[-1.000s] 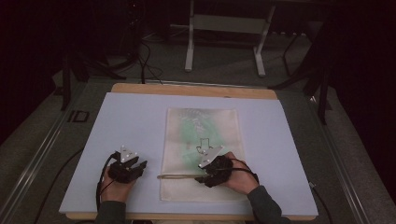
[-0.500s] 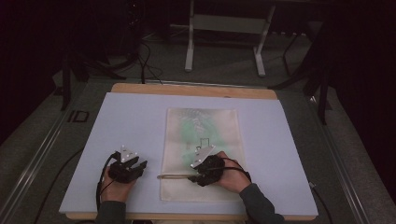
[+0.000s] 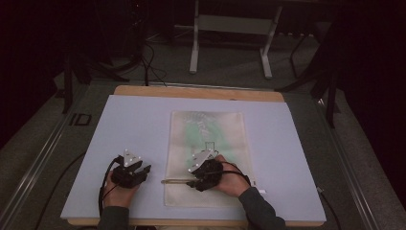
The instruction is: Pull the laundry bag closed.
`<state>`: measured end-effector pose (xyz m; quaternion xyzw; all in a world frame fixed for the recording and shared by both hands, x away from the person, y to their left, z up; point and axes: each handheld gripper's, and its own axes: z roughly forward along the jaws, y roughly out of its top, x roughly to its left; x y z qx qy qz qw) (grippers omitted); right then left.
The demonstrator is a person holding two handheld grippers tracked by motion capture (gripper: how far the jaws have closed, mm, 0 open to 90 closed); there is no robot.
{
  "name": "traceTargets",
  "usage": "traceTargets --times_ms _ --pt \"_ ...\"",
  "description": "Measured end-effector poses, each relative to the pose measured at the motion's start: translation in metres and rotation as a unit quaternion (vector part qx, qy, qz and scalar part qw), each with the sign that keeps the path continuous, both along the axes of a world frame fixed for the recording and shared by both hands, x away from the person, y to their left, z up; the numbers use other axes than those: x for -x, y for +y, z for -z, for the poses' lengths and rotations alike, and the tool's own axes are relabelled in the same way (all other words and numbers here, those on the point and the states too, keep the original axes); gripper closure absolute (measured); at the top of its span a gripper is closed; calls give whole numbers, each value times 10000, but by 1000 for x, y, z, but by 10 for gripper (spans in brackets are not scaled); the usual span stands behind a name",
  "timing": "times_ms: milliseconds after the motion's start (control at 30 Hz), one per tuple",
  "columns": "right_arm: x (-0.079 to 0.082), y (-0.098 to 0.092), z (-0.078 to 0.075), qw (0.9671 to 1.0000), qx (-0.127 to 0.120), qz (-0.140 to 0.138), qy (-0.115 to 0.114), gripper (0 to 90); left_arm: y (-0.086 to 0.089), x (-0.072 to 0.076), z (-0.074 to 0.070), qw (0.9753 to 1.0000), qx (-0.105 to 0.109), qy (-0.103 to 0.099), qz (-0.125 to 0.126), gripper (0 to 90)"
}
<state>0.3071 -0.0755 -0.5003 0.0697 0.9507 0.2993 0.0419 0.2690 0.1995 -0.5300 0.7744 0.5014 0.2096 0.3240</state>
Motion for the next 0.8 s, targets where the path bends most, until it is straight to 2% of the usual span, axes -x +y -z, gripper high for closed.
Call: traceTargets --times_ms 467,800 --pt "0 20 4 9999 -20 -130 45 561 0 0 0 10000 1 -6 6 591" --pt "-1 37 6 9997 -111 -206 51 645 0 0 0 10000 -5 -4 18 590"
